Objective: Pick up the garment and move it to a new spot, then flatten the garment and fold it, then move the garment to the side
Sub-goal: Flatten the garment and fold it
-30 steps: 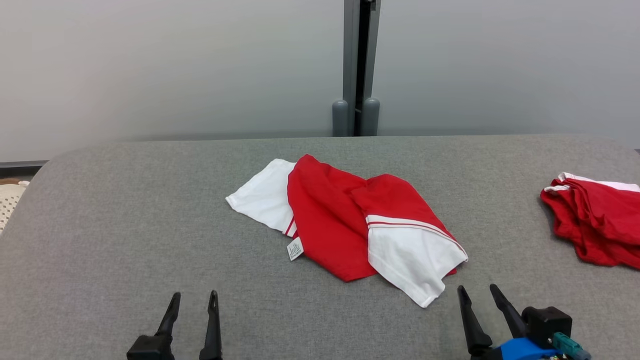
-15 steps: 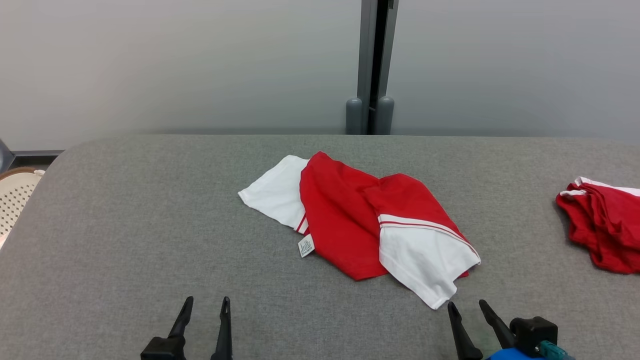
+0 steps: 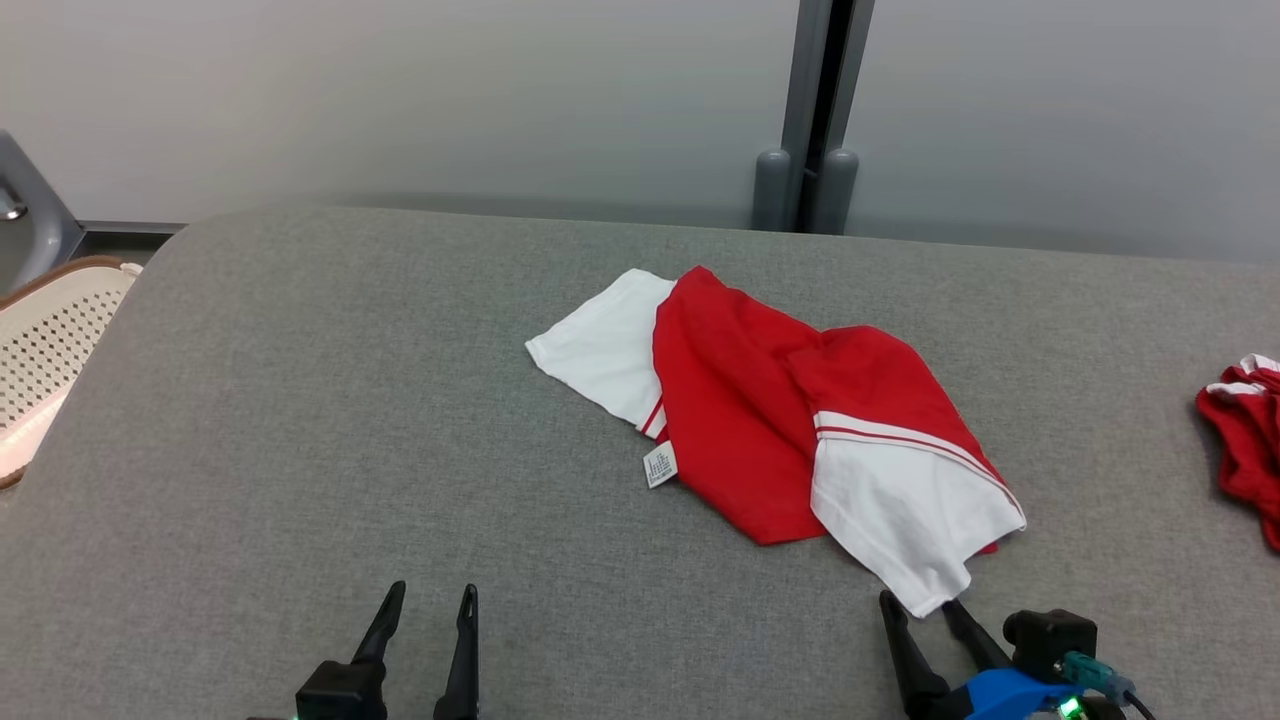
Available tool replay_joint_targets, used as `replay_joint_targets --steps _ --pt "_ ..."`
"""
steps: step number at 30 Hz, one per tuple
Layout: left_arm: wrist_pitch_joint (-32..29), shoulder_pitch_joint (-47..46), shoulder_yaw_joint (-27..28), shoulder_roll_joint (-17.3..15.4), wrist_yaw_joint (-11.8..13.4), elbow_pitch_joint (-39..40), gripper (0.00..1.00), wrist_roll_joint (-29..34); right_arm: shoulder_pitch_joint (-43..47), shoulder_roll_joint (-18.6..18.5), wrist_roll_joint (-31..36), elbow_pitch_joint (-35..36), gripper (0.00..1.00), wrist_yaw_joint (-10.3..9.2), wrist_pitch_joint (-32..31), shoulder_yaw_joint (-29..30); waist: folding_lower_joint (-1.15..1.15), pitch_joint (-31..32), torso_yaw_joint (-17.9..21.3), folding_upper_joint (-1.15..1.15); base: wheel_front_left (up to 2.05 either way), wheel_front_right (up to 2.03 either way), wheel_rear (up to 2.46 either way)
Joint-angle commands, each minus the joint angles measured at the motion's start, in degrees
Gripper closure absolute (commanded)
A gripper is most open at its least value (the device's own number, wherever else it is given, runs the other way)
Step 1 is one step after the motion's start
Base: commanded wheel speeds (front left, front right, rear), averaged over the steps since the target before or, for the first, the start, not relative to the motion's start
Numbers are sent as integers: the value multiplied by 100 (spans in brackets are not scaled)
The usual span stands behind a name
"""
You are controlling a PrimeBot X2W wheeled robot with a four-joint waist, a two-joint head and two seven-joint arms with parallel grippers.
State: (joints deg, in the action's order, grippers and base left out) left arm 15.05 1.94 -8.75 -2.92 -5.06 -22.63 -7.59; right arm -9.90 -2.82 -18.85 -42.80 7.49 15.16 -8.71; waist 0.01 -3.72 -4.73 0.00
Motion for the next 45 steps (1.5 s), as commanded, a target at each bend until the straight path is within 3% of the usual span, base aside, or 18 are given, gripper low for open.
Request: replay_joint_targets --steps 1,2,4,5,13,20,23,27,33,37,45 --pt "18 -112 4 0 0 -10 0 17 -24 -17 -33 -31 13 0 -3 -17 -1 -9 -19 0 0 0 0" --pt "18 -115 12 0 -5 -17 0 17 -28 -17 -47 -43 33 0 -3 -30 -1 -9 -30 0 0 0 0" --pt "18 -118 13 1 -15 -27 0 18 -71 -15 -98 -53 84 0 -5 -71 -1 -3 -47 0 0 0 0" --pt "18 -114 17 1 -19 -30 0 14 -95 -15 -106 -40 100 0 -5 -85 -1 5 -51 0 0 0 0" --pt "17 -94 -16 1 2 -34 0 -67 -260 -15 -665 825 100 0 -1 -473 -1 94 15 0 0 0 0" --pt "18 19 -92 0 50 -46 0 -171 -980 -21 -1407 2104 100 0 -1 -681 -1 259 119 0 0 0 0" --pt "18 46 -159 0 57 -61 0 -223 -1412 -18 -1374 2390 100 0 0 -642 -1 313 126 0 0 0 0" --pt "18 104 -236 1 81 -88 0 -291 -1957 -21 -1327 2422 100 0 0 -348 -1 387 88 0 0 0 0" --pt "18 155 -321 0 130 -86 0 -412 -2283 -72 -830 2244 100 0 -1 602 -1 436 -72 0 0 0 0" --pt "18 227 -325 0 157 -69 0 -439 -2034 -299 -576 2055 100 0 -2 1130 -1 435 -121 0 0 0 0" --pt "18 102 -417 2 114 -20 0 -466 -1048 -794 -315 1617 100 0 -1 1574 -1 328 45 0 0 0 0"
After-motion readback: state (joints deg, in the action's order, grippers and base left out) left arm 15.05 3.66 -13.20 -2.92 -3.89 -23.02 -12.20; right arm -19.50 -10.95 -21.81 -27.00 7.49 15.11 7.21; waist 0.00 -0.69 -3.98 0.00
